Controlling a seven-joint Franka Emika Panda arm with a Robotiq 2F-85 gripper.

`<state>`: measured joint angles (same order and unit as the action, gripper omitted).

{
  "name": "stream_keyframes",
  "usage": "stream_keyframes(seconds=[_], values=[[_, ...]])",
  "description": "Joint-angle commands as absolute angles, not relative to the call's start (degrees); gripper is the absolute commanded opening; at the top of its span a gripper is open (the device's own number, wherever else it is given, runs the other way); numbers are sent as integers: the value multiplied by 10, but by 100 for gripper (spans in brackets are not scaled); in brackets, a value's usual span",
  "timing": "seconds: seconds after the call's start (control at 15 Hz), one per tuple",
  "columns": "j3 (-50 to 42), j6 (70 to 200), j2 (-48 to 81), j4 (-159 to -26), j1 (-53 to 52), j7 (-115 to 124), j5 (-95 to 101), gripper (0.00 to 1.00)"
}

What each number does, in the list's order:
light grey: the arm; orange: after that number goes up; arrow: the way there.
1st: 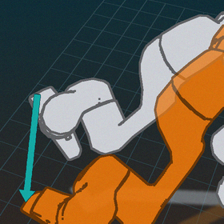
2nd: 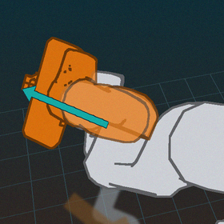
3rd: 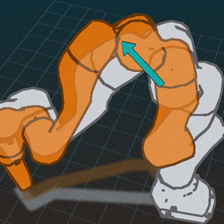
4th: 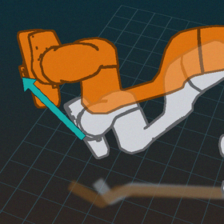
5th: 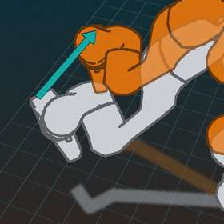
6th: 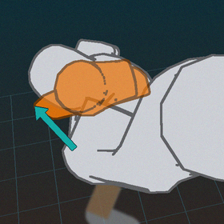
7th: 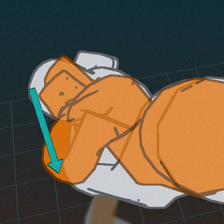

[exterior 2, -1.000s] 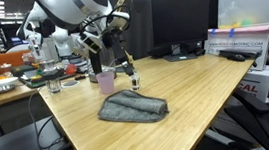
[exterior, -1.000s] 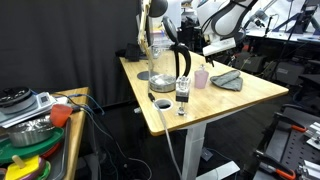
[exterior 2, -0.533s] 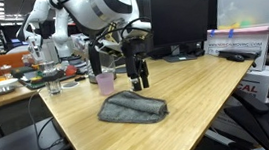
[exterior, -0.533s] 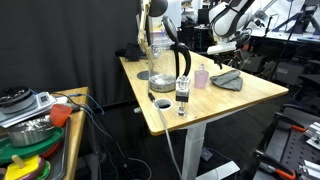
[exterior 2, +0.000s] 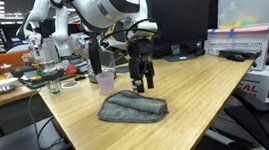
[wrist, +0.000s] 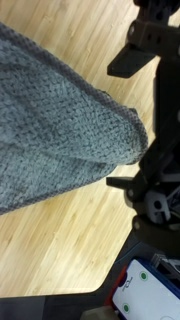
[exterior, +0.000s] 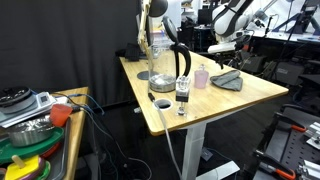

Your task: Unfold the towel

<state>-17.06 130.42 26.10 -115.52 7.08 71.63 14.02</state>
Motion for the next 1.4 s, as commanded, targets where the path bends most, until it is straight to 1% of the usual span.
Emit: stream_keyframes(seconds=[0.0,0.53,1.07,1.33], values=[[-175,1303,262,-1154,67,714,137,100],[-175,1305,268,-1146,70,723,126,100],[-184,1304,271,-1136,85,820,41,100],[-196,1332,277,-1139,91,870,33,100]])
